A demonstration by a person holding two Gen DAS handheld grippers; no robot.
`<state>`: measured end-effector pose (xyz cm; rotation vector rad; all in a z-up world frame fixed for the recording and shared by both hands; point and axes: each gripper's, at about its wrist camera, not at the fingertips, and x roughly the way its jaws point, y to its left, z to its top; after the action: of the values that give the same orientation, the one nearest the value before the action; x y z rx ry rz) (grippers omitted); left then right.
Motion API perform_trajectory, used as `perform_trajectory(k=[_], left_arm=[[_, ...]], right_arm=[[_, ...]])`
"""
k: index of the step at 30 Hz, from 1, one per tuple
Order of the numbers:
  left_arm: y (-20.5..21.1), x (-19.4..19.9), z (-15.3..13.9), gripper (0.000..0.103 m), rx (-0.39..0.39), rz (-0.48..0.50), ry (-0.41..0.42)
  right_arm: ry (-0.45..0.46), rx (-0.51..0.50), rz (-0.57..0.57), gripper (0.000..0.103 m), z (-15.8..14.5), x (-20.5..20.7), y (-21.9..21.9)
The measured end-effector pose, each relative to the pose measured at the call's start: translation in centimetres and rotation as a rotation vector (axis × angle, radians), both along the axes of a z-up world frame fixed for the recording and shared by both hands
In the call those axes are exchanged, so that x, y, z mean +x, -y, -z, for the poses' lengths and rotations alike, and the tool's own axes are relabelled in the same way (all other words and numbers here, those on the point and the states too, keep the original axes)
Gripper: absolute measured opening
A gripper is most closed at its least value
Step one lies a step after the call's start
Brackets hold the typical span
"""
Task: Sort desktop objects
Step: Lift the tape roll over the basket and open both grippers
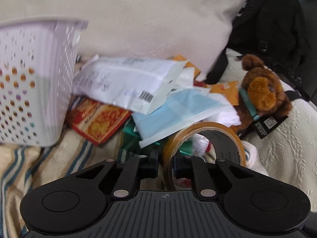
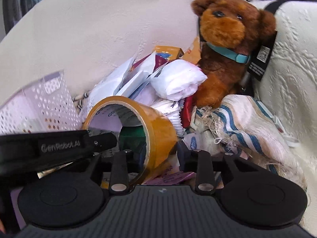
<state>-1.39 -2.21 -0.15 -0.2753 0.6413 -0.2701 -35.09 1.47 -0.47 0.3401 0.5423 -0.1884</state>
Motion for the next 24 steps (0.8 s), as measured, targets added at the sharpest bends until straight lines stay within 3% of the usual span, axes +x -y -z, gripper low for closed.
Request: perform_trajectory(k=[7, 12, 17, 24], left_arm=[[0.3, -1.3, -1.0, 0.01, 0.03, 0.018, -0.016], [-0.6, -3.3, -2.9, 0.011, 0.02, 0.015, -0.045], [-3.5, -4.6, -8.4, 0.014, -0.014, -0.034, 0.001], [-8.2, -5.7, -16.8, 0.014, 0.021, -0.128, 0.126]], right_arm=[[-0.021, 0.016, 0.054, 0.034, -0.4, -1.5, -0.7], [-0.059, 0.012, 0.033, 0.034, -2.4, -2.8, -1.4], [-0.013, 0.004, -0.046, 0.034, -7.7, -2.5, -3.4], [0.109, -0.034, -0.163, 0.034, -15.4, -0.7, -7.8]])
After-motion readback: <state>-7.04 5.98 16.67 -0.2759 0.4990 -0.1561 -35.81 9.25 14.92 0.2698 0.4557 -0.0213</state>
